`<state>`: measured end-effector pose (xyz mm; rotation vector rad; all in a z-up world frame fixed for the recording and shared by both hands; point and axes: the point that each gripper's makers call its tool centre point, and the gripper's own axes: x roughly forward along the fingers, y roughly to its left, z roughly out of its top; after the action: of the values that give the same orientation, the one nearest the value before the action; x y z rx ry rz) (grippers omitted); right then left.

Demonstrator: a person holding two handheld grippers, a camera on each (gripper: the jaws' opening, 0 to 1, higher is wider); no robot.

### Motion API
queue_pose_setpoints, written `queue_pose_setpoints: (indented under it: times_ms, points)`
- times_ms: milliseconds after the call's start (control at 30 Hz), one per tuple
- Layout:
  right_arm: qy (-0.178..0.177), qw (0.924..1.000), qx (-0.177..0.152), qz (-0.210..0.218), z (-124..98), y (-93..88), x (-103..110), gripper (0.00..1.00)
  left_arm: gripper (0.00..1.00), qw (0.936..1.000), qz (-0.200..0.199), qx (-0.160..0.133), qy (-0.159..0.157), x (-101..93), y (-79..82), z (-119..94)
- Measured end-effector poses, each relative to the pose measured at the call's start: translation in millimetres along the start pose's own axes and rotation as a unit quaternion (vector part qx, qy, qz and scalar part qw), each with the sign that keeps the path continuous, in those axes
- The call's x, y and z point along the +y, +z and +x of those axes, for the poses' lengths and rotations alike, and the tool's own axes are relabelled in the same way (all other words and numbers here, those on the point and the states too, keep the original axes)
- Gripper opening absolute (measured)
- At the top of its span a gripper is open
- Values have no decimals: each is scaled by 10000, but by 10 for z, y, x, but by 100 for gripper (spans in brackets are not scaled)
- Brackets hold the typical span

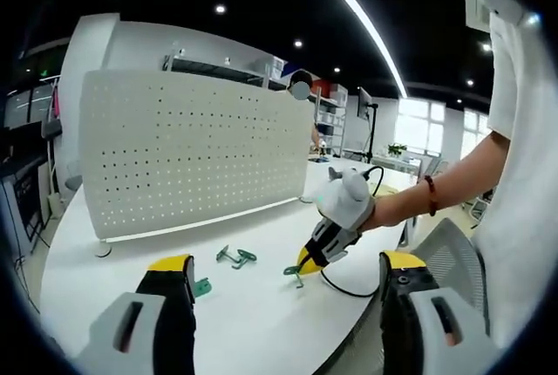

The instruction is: Insert the hook assembly into the mounting plate slot until the hook locks in place.

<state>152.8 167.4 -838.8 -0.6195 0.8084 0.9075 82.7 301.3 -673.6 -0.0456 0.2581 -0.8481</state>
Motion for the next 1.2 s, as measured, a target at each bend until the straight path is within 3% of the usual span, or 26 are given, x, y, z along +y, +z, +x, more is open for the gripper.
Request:
queue_pose_setpoints:
  times_ms: [667, 767, 900, 1200]
  points:
    - [-498, 9928, -1020, 383, -360, 462, -6, 3, 88, 9991, 184, 193, -327, -243, 14, 57]
    - [-479, 9917, -1092, 483, -371, 481, 17, 2, 87, 9994, 209, 172, -202, -207, 39, 64]
    - [-525, 9908, -1170, 433, -401, 533, 28, 2, 86, 9998, -72, 51, -181, -183, 43, 68]
    - [-687, 9839, -1574, 492, -514, 800, 48, 2, 85, 9995, -266, -160, 11, -99, 94, 34]
